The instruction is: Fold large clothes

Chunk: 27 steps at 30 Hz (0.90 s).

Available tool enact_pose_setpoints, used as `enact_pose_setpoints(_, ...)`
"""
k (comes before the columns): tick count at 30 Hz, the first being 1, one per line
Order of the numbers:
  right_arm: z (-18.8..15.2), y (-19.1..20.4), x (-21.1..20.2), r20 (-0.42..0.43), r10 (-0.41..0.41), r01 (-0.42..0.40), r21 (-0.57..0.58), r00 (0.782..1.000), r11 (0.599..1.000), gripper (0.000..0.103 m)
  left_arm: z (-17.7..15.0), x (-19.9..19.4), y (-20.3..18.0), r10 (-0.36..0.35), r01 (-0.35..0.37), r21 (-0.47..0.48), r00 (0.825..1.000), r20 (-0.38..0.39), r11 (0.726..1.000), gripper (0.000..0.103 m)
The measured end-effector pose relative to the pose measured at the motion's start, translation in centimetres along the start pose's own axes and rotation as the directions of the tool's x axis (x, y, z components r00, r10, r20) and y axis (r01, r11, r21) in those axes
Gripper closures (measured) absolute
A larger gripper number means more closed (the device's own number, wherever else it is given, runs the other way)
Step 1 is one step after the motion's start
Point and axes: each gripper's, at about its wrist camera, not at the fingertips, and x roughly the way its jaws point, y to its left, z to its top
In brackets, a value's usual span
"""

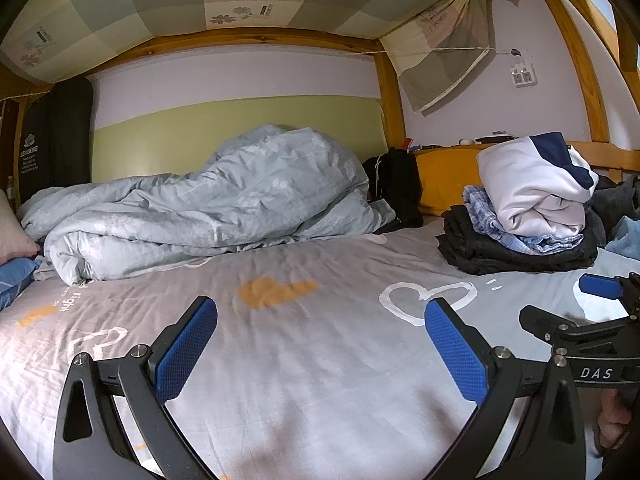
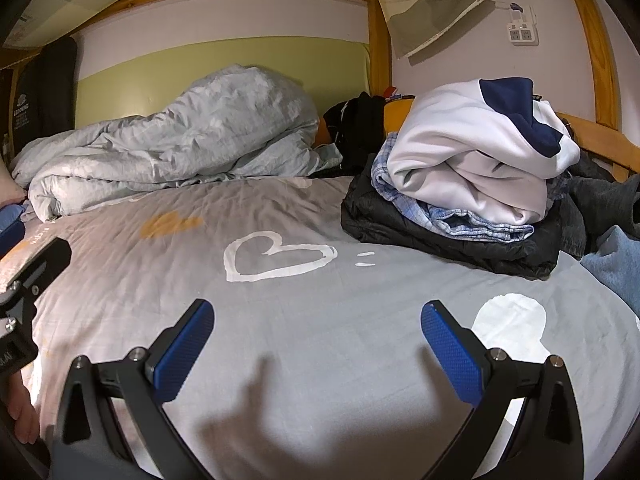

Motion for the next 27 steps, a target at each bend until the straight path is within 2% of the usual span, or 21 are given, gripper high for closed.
enact_pose_setpoints(27, -0.12, 0.14, 0.05, -0.008, -0.005, 0.005, 0.007, 1.0, 1.0, 0.0, -0.21, -0.07, 0.62, 0.02, -0.02, -0.025, 1.0, 0.005, 0.999, 0.0)
